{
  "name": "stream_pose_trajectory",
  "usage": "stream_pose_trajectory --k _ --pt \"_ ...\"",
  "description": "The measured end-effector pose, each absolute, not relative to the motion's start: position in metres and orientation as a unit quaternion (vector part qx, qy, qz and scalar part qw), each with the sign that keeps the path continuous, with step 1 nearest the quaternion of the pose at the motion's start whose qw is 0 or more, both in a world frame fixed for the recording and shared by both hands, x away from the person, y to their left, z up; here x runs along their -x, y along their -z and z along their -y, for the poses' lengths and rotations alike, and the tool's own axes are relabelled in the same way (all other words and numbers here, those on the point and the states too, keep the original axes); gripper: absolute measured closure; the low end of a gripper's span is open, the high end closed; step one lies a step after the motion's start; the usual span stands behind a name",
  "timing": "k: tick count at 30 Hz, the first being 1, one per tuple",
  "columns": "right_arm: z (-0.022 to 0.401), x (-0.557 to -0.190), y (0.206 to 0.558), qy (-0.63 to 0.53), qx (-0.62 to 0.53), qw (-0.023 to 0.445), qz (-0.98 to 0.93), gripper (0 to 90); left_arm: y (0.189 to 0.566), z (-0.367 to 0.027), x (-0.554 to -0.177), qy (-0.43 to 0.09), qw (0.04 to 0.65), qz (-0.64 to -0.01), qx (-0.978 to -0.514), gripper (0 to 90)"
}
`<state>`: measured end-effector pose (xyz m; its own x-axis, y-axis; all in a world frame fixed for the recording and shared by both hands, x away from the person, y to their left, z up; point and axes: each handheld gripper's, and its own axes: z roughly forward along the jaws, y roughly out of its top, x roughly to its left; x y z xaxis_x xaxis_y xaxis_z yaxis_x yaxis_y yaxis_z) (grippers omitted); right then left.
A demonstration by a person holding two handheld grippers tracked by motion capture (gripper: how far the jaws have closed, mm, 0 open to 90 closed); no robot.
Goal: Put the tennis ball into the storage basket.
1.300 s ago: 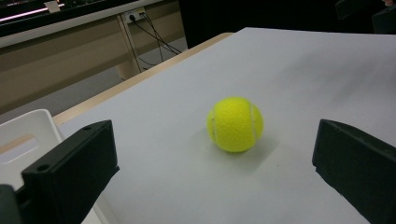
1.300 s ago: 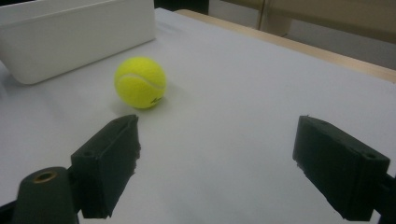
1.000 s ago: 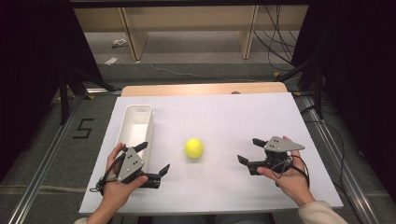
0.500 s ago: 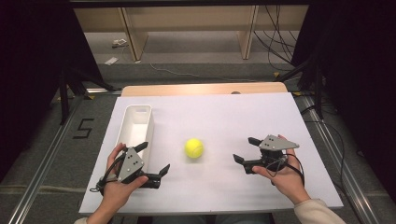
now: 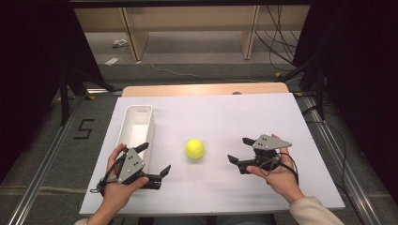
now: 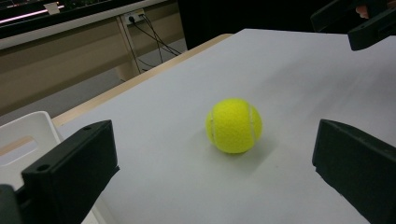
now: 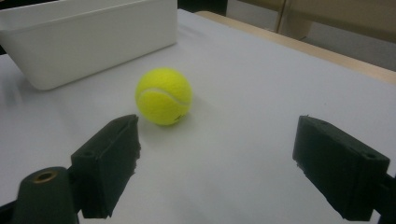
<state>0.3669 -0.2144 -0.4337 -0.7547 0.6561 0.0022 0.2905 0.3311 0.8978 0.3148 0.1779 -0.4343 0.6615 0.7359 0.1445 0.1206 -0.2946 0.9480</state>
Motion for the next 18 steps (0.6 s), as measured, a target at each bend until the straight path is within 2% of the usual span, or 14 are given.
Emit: stream_pose_trajectory --k 18 --pt "0.2036 -0.3704 0.4356 -0.495 -0.292 0.179 -0.799 15.7 0.4342 -0.1778 -0.3148 -0.295 0.522 -0.285 -0.748 0.0"
